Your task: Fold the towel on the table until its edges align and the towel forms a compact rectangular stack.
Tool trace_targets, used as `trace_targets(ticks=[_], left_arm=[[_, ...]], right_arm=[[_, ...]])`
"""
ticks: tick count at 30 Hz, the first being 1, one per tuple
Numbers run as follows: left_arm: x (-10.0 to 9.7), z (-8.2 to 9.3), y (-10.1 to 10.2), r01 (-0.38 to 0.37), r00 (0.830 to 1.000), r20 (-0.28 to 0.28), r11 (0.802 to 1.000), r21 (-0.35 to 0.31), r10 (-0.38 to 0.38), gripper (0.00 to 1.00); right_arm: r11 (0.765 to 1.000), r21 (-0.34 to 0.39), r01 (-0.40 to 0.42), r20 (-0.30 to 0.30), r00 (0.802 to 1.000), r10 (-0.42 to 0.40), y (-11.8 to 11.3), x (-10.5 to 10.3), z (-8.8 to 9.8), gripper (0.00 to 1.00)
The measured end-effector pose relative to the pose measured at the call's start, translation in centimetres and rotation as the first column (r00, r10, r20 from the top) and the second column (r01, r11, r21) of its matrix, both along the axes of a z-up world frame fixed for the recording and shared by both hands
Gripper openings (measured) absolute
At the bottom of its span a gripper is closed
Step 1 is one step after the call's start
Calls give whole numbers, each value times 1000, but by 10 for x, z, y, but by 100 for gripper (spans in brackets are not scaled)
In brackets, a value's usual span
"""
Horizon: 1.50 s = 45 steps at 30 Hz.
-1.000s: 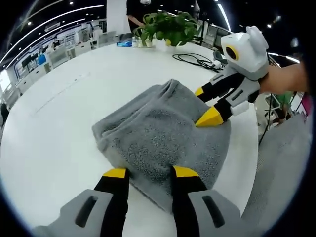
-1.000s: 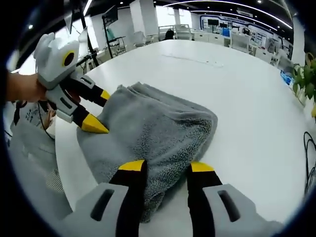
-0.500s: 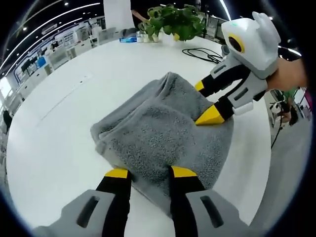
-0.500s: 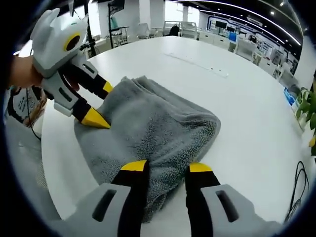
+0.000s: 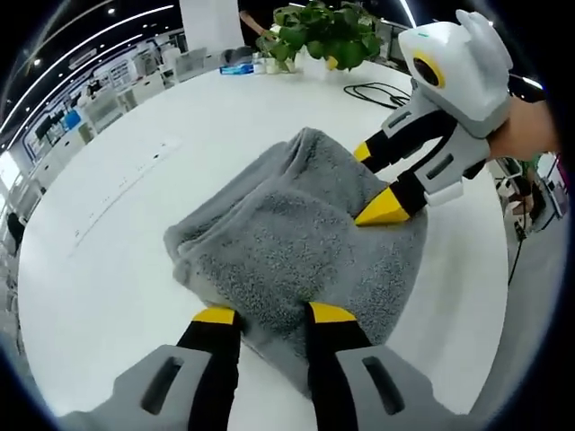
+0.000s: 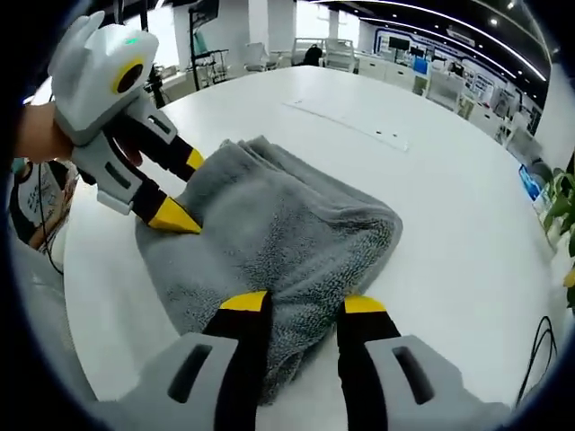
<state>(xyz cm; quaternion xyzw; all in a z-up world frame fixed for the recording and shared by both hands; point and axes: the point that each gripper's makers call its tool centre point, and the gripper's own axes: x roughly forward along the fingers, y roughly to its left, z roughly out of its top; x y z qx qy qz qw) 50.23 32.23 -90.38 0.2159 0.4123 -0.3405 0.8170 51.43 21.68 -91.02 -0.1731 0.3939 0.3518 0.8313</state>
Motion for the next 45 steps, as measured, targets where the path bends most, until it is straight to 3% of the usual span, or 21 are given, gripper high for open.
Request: trace_targets(ticks=[4, 12, 22, 26, 29, 33, 39, 45], left_arm=[[13, 1, 2, -9, 1000, 15, 1000, 8, 8, 26], [35, 1, 6, -26, 999, 45, 1000, -8, 27, 26], [36, 3, 7, -34, 997, 70, 999, -12, 34, 26], [37, 8, 12, -102, 991, 81, 994, -45, 106, 31], [35, 12, 17, -152, 984, 82, 985, -79, 159, 34], [31, 20, 19, -155, 980, 109, 984, -87, 164, 36], [24, 36, 18, -161, 976, 125, 978, -131, 178, 48], [13, 51, 17, -151, 972, 159, 976, -156, 176, 59]], right_arm=[[1000, -30, -7, 3, 1000, 7, 2, 14, 1, 28], [1000, -23, 4, 16, 1000, -4, 3, 33, 2, 29], [999, -13, 33, 20, 999, -32, 1, 34, 4, 30], [992, 59, 109, 22, 994, -110, -5, 35, 9, 34], [983, 116, 145, 63, 986, -153, -10, 32, 21, 40], [976, 156, 151, 92, 982, -166, -15, 28, 26, 53], [960, 209, 184, 62, 978, -201, -22, 12, 34, 62], [955, 244, 167, 93, 977, -194, -22, 3, 47, 77]])
